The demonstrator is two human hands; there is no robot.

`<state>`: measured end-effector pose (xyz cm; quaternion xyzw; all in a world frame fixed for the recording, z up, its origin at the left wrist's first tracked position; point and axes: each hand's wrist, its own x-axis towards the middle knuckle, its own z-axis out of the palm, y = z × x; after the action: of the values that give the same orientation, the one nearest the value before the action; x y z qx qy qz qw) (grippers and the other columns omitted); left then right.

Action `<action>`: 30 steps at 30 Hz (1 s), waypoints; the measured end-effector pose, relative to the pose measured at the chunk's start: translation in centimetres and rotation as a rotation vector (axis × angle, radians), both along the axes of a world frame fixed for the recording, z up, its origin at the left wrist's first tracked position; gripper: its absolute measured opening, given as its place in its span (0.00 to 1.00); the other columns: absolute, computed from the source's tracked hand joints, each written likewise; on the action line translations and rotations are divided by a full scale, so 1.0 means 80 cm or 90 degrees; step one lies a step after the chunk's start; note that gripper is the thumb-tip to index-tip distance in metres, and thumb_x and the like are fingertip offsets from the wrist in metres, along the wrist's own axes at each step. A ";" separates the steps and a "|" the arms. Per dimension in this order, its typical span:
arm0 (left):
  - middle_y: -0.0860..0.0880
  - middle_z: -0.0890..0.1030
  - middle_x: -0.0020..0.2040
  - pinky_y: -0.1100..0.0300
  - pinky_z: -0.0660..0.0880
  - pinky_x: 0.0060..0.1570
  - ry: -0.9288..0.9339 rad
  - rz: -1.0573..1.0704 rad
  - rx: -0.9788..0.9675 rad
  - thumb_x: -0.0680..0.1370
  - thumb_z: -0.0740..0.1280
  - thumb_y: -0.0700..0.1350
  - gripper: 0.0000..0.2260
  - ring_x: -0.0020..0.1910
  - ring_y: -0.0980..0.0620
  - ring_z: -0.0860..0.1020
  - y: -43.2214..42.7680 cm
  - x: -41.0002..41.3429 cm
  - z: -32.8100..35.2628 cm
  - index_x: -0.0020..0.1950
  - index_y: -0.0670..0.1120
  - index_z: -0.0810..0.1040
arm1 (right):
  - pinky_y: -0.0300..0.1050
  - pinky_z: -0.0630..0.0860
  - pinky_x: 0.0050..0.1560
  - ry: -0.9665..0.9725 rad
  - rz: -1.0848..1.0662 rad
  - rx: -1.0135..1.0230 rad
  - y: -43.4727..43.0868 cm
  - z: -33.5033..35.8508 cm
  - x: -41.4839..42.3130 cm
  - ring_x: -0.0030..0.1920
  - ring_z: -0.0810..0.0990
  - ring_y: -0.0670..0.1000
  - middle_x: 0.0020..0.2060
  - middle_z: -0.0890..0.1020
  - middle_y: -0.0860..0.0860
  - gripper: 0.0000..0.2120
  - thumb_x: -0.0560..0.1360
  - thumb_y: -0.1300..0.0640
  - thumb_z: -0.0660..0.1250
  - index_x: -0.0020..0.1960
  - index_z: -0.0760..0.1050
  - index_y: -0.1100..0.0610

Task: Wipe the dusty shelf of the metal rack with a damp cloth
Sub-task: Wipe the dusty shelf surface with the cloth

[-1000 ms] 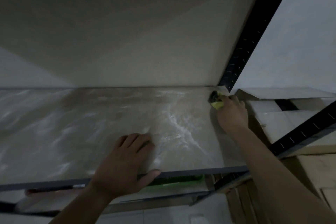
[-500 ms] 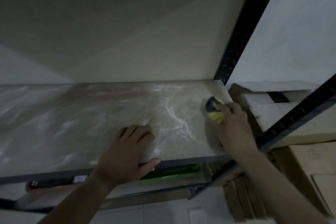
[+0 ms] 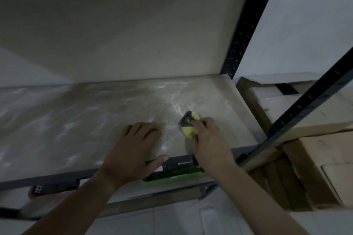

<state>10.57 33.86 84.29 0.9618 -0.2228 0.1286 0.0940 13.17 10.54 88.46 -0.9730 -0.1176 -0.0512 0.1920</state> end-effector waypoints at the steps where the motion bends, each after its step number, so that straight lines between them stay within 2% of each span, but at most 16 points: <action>1: 0.50 0.76 0.65 0.51 0.69 0.62 0.002 0.000 0.002 0.79 0.62 0.67 0.25 0.64 0.47 0.74 0.000 0.000 -0.001 0.64 0.48 0.78 | 0.46 0.77 0.46 0.026 -0.024 0.032 -0.011 0.007 0.013 0.45 0.76 0.51 0.60 0.70 0.52 0.19 0.78 0.54 0.62 0.68 0.68 0.51; 3: 0.50 0.76 0.65 0.52 0.67 0.63 -0.001 -0.001 0.006 0.80 0.61 0.67 0.25 0.65 0.47 0.73 0.001 0.000 -0.002 0.64 0.49 0.77 | 0.45 0.75 0.41 -0.010 -0.122 0.034 -0.054 0.015 0.049 0.41 0.76 0.51 0.60 0.70 0.53 0.19 0.78 0.53 0.62 0.68 0.67 0.47; 5: 0.50 0.75 0.64 0.53 0.65 0.63 -0.005 -0.003 0.005 0.80 0.61 0.67 0.25 0.64 0.47 0.73 0.001 0.000 -0.002 0.63 0.49 0.77 | 0.49 0.75 0.43 0.009 -0.244 -0.039 -0.092 0.019 0.076 0.48 0.76 0.57 0.63 0.68 0.58 0.19 0.78 0.53 0.62 0.68 0.66 0.49; 7: 0.50 0.75 0.63 0.53 0.65 0.62 -0.003 -0.001 0.008 0.80 0.61 0.67 0.24 0.63 0.46 0.73 0.002 0.000 -0.002 0.62 0.49 0.77 | 0.54 0.75 0.47 0.057 -0.295 -0.088 -0.095 0.012 0.081 0.56 0.73 0.62 0.64 0.66 0.60 0.18 0.79 0.54 0.59 0.68 0.66 0.53; 9: 0.50 0.75 0.64 0.53 0.65 0.62 0.007 0.002 0.013 0.80 0.60 0.68 0.25 0.64 0.46 0.73 0.002 0.001 -0.003 0.63 0.49 0.77 | 0.51 0.74 0.47 0.041 -0.258 -0.085 -0.068 -0.001 0.065 0.56 0.74 0.61 0.64 0.68 0.59 0.17 0.79 0.54 0.57 0.68 0.66 0.54; 12: 0.50 0.75 0.64 0.53 0.65 0.62 0.008 0.001 0.015 0.79 0.61 0.68 0.25 0.64 0.46 0.73 0.002 0.002 -0.003 0.63 0.49 0.78 | 0.46 0.74 0.48 -0.039 -0.054 -0.031 -0.011 -0.014 0.027 0.52 0.76 0.56 0.63 0.70 0.55 0.17 0.78 0.54 0.59 0.66 0.70 0.54; 14: 0.50 0.76 0.64 0.54 0.64 0.62 0.006 0.000 0.008 0.79 0.61 0.68 0.25 0.64 0.46 0.74 0.002 0.001 -0.002 0.63 0.49 0.78 | 0.45 0.76 0.49 -0.038 0.030 0.034 0.000 -0.009 0.028 0.49 0.76 0.53 0.62 0.70 0.53 0.16 0.78 0.55 0.61 0.65 0.71 0.52; 16: 0.50 0.76 0.64 0.55 0.64 0.63 0.010 0.001 0.001 0.80 0.61 0.68 0.26 0.64 0.47 0.73 0.003 0.000 -0.003 0.64 0.50 0.78 | 0.46 0.76 0.46 -0.018 -0.027 0.048 -0.024 -0.002 0.058 0.48 0.76 0.51 0.62 0.71 0.53 0.19 0.78 0.57 0.62 0.69 0.66 0.50; 18: 0.51 0.76 0.64 0.56 0.64 0.63 0.014 0.001 -0.005 0.80 0.60 0.69 0.26 0.64 0.47 0.73 0.004 0.001 -0.005 0.64 0.50 0.77 | 0.52 0.74 0.54 -0.050 -0.167 0.003 -0.068 -0.002 0.098 0.58 0.74 0.58 0.67 0.69 0.57 0.27 0.77 0.59 0.64 0.73 0.60 0.53; 20: 0.51 0.75 0.63 0.55 0.65 0.62 0.018 -0.002 -0.005 0.80 0.60 0.69 0.25 0.64 0.48 0.73 0.003 0.002 -0.005 0.63 0.50 0.77 | 0.60 0.69 0.63 -0.067 -0.258 -0.034 -0.099 -0.007 0.123 0.65 0.69 0.66 0.69 0.68 0.62 0.29 0.75 0.57 0.64 0.74 0.61 0.58; 22: 0.51 0.75 0.63 0.56 0.64 0.62 0.019 -0.003 -0.004 0.80 0.60 0.69 0.25 0.63 0.48 0.73 0.003 0.002 -0.003 0.63 0.50 0.77 | 0.59 0.68 0.62 -0.045 -0.275 -0.051 -0.097 -0.018 0.131 0.63 0.70 0.67 0.67 0.71 0.62 0.25 0.76 0.55 0.63 0.72 0.66 0.59; 24: 0.51 0.75 0.63 0.57 0.64 0.62 0.017 -0.004 -0.005 0.79 0.61 0.68 0.25 0.63 0.48 0.73 0.003 0.002 -0.003 0.63 0.50 0.77 | 0.56 0.70 0.59 -0.049 -0.232 -0.089 -0.075 -0.020 0.122 0.59 0.73 0.63 0.64 0.75 0.59 0.23 0.77 0.54 0.60 0.71 0.68 0.57; 26: 0.51 0.75 0.63 0.58 0.62 0.62 0.018 -0.007 -0.009 0.80 0.61 0.69 0.25 0.64 0.49 0.73 0.004 0.002 -0.004 0.63 0.51 0.77 | 0.52 0.71 0.57 -0.077 -0.120 -0.086 -0.046 -0.019 0.102 0.56 0.75 0.59 0.62 0.77 0.56 0.22 0.77 0.53 0.57 0.69 0.70 0.55; 28: 0.52 0.75 0.63 0.58 0.62 0.62 0.015 -0.011 -0.011 0.80 0.59 0.69 0.25 0.64 0.49 0.73 0.004 0.002 -0.003 0.63 0.51 0.77 | 0.49 0.73 0.57 -0.068 0.051 0.002 -0.026 -0.014 0.079 0.54 0.75 0.56 0.61 0.77 0.52 0.22 0.74 0.56 0.58 0.67 0.73 0.54; 30: 0.52 0.75 0.63 0.58 0.62 0.61 0.013 -0.012 -0.017 0.80 0.58 0.69 0.25 0.63 0.49 0.72 0.003 0.002 -0.002 0.63 0.52 0.76 | 0.46 0.74 0.57 -0.027 0.116 0.074 -0.036 -0.006 0.080 0.54 0.76 0.52 0.60 0.77 0.47 0.21 0.74 0.61 0.63 0.66 0.74 0.51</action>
<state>10.77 34.09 84.17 0.9596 -0.2291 0.1209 0.1102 19.55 7.68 88.02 -0.9443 -0.2062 -0.0606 0.2494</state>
